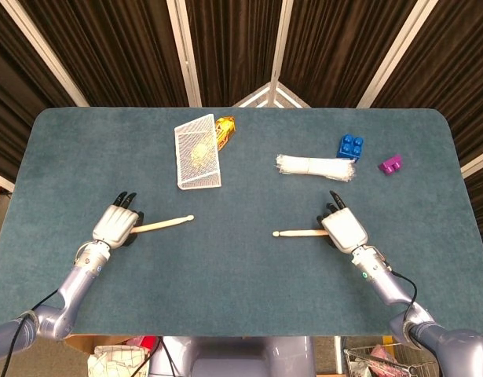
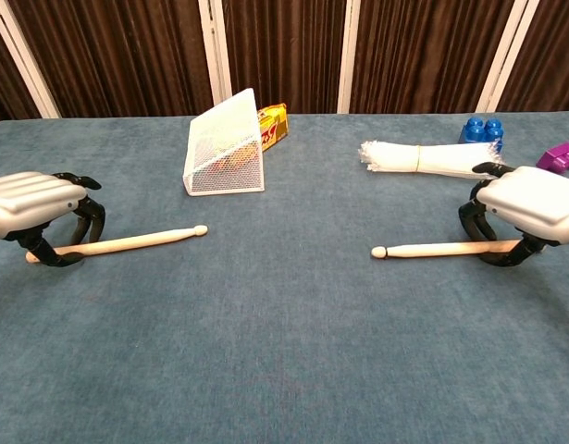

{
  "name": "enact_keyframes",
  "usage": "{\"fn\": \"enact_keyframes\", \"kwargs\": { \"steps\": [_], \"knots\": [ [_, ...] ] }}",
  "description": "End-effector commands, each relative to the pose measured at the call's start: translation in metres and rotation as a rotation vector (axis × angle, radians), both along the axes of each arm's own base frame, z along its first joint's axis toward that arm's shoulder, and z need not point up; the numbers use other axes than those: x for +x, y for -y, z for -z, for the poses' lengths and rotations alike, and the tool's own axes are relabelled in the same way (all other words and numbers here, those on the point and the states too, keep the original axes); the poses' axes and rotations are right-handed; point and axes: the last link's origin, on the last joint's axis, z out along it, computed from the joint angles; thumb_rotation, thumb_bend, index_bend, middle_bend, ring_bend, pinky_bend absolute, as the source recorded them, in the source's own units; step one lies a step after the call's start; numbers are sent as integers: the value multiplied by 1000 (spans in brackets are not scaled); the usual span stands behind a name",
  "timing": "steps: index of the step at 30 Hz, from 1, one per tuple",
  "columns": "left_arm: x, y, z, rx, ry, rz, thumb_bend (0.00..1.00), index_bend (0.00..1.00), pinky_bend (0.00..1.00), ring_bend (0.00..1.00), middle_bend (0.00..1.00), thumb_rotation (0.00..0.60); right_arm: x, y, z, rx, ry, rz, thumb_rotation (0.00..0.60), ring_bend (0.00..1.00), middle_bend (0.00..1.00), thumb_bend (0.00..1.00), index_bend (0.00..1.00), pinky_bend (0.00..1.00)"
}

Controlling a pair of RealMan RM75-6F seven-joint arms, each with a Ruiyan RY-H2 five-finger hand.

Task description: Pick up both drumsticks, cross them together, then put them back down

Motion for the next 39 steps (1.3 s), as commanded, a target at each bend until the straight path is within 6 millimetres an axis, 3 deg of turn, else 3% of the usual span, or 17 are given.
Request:
{"fn": "enact_keyframes", "kwargs": {
  "steps": [1,8,14,21,27,33,39],
  "knots": [
    [0,0,0,-1,-1,0,476,464,0,41,501,600,-1,1,-1,-3,-13,16,600,262,563,430,563,0],
    [1,0,-1,-7,-9,2,474,436,0,29,456,600,2,1,-1,-16,-10,37,600,249,522,429,531,0],
    [1,3,-6,-13,-22,8,469,351,0,4,357,600,0,1,-3,-23,-28,81,600,229,461,429,445,0],
    [4,7,-23,-9,-15,14,459,247,0,0,214,600,0,-3,-3,-22,-44,117,600,213,405,429,367,0],
    [9,14,-44,-15,-19,19,415,170,0,0,102,600,1,-3,-14,-53,-17,148,600,174,324,413,228,0],
    [7,58,-101,27,-31,16,339,128,0,0,47,600,3,-11,-60,-166,192,211,600,134,226,345,136,0],
    [-11,109,-146,117,-55,-11,318,121,0,0,39,600,-10,-31,-107,-264,294,210,600,127,203,339,132,0]
  ]
}}
